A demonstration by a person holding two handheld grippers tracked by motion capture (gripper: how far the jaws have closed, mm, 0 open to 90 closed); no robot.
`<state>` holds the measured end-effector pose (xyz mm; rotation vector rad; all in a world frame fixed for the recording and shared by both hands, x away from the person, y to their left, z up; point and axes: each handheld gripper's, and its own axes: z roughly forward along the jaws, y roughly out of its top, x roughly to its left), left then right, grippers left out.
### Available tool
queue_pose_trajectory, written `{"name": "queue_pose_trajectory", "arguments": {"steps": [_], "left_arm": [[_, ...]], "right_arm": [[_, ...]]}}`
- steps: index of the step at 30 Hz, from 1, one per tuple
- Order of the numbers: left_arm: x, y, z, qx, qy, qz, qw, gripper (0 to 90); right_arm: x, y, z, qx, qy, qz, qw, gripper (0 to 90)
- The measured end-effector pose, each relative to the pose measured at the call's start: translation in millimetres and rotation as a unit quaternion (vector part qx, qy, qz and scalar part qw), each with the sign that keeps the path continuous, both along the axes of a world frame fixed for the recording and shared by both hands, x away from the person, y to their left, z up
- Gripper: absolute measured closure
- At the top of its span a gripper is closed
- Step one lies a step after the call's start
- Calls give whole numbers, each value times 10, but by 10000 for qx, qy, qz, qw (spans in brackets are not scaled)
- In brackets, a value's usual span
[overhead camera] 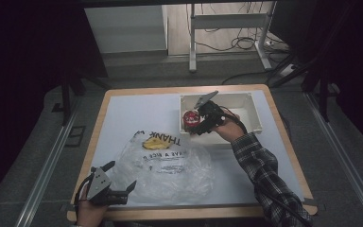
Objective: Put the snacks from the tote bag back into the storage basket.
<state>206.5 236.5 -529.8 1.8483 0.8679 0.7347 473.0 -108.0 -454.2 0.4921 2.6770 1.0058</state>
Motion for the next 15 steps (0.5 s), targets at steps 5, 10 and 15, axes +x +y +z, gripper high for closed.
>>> {"name": "queue_pose_trajectory", "arguments": {"steps": [5,10,15], "left_arm": [[0,-2,-1,-10,-2,6,10000,1],[1,-8,-3,-23,-5,4,10000,1],[-1,-6,-1,-23,-3,-7,10000,1]], "right_arm": [[-47,-60,-18,114,-13,-8,9999,89],[-55,-134,-44,150,-10,-57,9999,89],[-63,-162,-74,141,30,-86,9999,89]]}}
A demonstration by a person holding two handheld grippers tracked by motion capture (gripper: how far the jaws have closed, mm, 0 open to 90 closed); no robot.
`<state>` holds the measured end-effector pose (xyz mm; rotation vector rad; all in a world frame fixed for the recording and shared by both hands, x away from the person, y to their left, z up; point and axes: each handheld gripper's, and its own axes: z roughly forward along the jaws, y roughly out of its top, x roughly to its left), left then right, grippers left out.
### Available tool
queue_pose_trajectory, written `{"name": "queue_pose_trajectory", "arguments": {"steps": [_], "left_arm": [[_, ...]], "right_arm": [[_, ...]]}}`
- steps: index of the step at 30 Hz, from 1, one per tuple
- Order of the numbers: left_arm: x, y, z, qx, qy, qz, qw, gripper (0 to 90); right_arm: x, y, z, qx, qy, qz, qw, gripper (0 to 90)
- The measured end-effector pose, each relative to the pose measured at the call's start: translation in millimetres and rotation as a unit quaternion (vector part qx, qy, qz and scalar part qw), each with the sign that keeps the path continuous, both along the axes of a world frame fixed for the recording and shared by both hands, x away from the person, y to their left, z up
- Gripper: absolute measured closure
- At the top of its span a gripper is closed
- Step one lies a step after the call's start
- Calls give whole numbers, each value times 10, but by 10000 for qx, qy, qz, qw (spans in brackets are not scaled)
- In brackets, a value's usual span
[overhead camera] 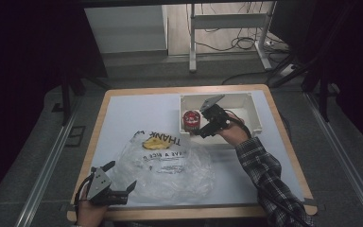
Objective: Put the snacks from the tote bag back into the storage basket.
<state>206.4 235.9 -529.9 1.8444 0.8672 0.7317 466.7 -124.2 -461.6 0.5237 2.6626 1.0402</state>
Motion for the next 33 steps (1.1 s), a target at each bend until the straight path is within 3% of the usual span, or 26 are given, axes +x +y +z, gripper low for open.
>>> {"name": "queue_pose_trajectory", "arguments": {"steps": [33], "left_arm": [[-9,15,7,-31,-16,10,10000,1]], "right_arm": [[-196,-106,-35,276,-60,72,9996,67]]}}
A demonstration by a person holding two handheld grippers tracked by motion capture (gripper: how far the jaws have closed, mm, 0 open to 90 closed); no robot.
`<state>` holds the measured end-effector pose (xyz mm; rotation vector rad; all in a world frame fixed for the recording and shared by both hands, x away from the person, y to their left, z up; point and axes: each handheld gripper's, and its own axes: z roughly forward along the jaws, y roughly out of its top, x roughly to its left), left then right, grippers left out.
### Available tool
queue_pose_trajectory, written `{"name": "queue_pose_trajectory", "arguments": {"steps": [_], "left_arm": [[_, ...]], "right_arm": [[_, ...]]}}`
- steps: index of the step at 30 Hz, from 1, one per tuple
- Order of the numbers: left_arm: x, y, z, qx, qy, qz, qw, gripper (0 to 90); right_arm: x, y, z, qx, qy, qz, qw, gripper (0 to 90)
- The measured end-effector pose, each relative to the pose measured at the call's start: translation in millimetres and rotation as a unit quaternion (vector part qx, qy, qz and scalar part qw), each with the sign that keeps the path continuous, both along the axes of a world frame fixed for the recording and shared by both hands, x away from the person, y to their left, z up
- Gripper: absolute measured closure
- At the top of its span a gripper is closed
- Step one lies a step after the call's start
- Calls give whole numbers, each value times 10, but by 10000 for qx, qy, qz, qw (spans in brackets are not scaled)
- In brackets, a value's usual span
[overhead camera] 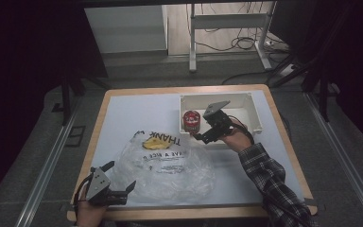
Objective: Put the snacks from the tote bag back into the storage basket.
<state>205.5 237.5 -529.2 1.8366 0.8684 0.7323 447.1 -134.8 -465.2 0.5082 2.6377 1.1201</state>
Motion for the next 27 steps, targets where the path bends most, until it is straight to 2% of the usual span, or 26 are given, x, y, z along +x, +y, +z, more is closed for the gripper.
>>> {"name": "queue_pose_trajectory", "arguments": {"steps": [14,27], "left_arm": [[-3,5,1,-12,-2,13,10000,1],[-1,1,3,1,-8,8,10000,1]], "right_arm": [[-95,-25,-34,-47,44,15,10000,67],[-230,-34,-9,-33,-10,86,10000,67]]}}
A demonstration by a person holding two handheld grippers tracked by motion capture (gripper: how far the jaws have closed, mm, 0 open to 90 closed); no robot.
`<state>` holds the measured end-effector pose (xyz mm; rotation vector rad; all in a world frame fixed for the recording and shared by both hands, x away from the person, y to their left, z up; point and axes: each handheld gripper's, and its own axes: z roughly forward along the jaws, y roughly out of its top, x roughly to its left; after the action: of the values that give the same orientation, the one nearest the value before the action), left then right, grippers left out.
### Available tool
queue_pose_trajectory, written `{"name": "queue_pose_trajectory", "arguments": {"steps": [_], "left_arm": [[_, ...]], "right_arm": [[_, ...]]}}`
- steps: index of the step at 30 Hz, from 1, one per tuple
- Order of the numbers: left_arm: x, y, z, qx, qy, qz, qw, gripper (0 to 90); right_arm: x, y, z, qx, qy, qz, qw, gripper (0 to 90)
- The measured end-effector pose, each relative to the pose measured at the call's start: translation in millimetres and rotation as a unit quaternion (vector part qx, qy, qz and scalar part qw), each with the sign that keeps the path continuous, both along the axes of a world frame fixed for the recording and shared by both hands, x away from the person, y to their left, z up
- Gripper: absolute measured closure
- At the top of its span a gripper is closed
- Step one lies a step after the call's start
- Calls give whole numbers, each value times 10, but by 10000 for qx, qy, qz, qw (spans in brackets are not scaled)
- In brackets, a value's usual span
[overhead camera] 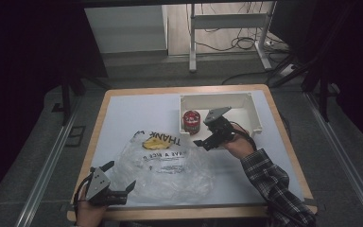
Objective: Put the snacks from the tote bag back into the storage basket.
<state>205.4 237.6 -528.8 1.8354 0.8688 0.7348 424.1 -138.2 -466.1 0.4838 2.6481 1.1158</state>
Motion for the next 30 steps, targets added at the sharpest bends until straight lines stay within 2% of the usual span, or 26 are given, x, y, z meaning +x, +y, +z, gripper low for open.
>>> {"name": "queue_pose_trajectory", "arguments": {"steps": [10,30], "left_arm": [[7,-3,2,10,-1,-12,10000,1],[5,-3,1,3,-1,-3,10000,1]], "right_arm": [[-80,-61,-8,7,-31,-15,10000,67],[-236,-238,16,197,-74,-151,9997,57]]}}
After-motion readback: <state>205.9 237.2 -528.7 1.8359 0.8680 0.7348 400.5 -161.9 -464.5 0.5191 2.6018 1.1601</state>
